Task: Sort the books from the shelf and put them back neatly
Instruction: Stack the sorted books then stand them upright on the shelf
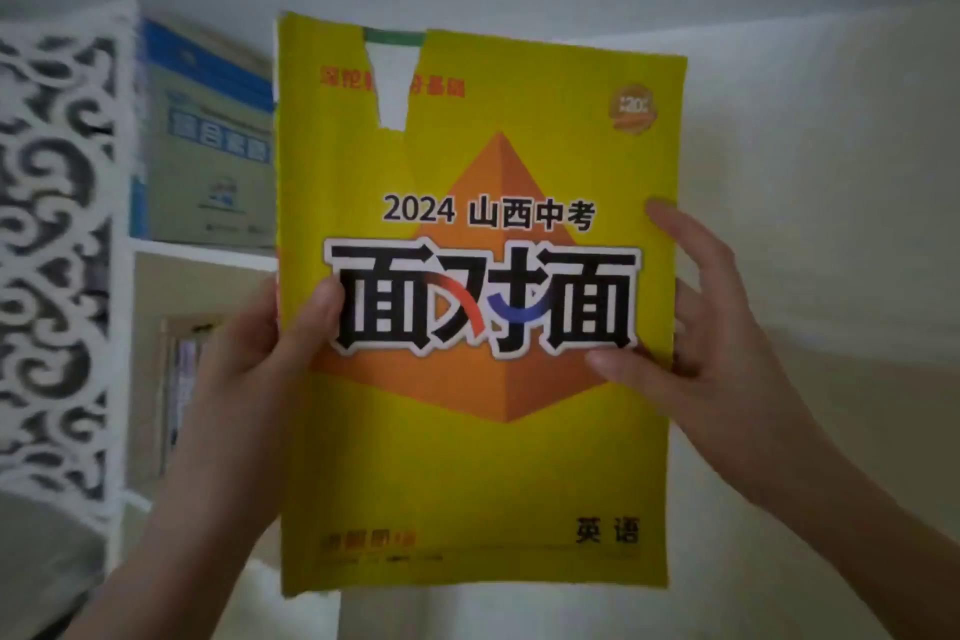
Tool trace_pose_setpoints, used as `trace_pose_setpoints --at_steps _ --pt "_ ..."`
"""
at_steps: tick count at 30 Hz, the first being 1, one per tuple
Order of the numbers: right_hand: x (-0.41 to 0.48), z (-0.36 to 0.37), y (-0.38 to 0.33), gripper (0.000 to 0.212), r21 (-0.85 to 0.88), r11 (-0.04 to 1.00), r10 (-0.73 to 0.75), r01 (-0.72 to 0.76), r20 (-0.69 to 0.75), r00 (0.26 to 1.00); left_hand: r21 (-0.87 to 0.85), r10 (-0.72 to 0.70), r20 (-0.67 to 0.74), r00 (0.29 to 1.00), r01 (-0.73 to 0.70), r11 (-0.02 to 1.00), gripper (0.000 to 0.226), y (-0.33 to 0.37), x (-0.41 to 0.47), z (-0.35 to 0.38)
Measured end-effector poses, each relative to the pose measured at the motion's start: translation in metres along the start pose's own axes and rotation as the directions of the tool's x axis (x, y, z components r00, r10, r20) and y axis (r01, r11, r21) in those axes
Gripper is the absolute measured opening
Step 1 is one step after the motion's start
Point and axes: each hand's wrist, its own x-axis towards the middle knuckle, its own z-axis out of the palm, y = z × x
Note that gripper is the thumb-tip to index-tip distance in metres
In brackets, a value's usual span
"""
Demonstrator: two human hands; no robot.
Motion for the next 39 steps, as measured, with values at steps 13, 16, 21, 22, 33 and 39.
trace_pose_setpoints --at_steps 13,16,21,22,33,39 --pt "0.25 0.087 0.024 0.089 -0.354 0.917 -0.135 0.183 0.157 0.978 0.126 0.152 -0.16 0.975 -0.133 0.983 0.029 0.031 0.2 -0.05" --pt "0.288 0.116 0.043 0.097 -0.418 0.889 -0.14 0.189 0.145 0.98 0.183 0.192 -0.194 0.962 -0.156 0.971 0.026 0.019 0.236 -0.065" --pt "0.325 0.183 0.089 0.125 -0.615 0.78 0.067 0.114 0.264 0.962 0.313 0.298 -0.271 0.915 -0.209 0.926 0.02 -0.011 0.288 -0.096" --pt "0.33 0.196 0.098 0.127 -0.647 0.757 0.12 0.089 0.273 0.954 0.337 0.304 -0.287 0.908 -0.201 0.92 0.019 -0.02 0.298 -0.103" --pt "0.362 0.343 0.196 0.127 -0.468 0.883 0.234 0.014 0.465 0.854 0.588 0.388 -0.451 0.804 -0.059 0.807 0.021 -0.102 0.379 -0.152" --pt "0.38 0.372 0.199 0.119 -0.424 0.906 0.232 0.008 0.511 0.827 0.814 0.631 -0.272 0.727 -0.176 0.554 0.052 -0.12 0.39 -0.18"
